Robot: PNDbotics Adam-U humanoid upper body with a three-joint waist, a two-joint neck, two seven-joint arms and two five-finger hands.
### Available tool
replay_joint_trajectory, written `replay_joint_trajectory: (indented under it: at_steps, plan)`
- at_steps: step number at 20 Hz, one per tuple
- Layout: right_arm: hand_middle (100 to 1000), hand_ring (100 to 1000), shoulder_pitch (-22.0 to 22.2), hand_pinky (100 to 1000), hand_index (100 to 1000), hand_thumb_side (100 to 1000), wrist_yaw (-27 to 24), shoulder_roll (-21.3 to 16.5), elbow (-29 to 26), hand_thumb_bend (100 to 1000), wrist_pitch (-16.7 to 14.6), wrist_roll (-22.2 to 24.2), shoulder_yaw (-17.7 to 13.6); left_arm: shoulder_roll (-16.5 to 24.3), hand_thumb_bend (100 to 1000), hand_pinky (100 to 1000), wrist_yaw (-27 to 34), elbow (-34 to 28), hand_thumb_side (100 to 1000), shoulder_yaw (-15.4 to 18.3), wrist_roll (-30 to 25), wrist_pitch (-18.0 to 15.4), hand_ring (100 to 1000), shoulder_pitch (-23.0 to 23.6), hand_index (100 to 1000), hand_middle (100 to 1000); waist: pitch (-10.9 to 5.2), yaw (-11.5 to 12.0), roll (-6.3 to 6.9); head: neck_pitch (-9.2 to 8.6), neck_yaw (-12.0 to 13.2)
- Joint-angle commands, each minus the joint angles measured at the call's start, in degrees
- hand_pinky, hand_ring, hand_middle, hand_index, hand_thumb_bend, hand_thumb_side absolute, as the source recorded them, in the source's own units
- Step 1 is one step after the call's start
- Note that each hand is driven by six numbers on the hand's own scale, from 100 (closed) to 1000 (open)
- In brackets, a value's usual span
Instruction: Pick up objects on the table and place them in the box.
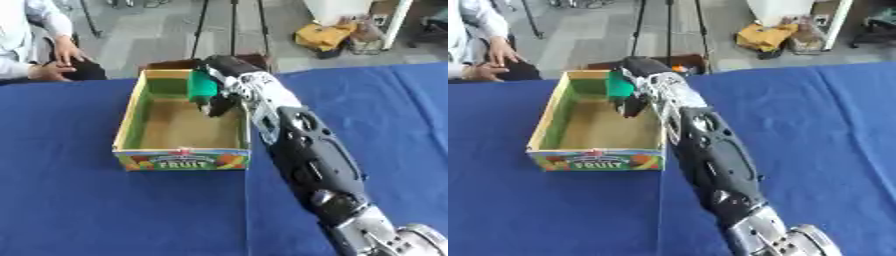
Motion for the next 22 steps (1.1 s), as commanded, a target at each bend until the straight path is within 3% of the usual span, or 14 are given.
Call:
replay_joint_trajectory:
  at_steps: [1,8,22]
  plan:
    - [463,557,-1.4,523,598,141,-1.9,-3.7,0.5,100,-1.3,1.3,1.2,0.6,100,744,0.1,-0.9,1000,-0.2,-0.1,-0.1,903,-0.8,985,903,-1.13,0.3,-0.04,-0.78,-0.3]
    - [561,615,-2.0,554,727,160,-1.1,-4.4,2.4,100,-2.0,4.3,1.3,0.6,100,744,0.2,-0.9,1000,-0.3,-0.2,-0.1,903,-1.0,985,902,-1.04,0.2,-0.34,-0.99,-0.7]
    - [533,593,-2.7,561,708,196,-4.3,-2.6,-0.6,100,-2.8,3.3,1.9,0.5,100,743,0.3,-0.9,1000,-0.5,-0.4,-0.1,902,-1.2,984,900,-1.19,-0.1,-0.10,-1.36,-2.8]
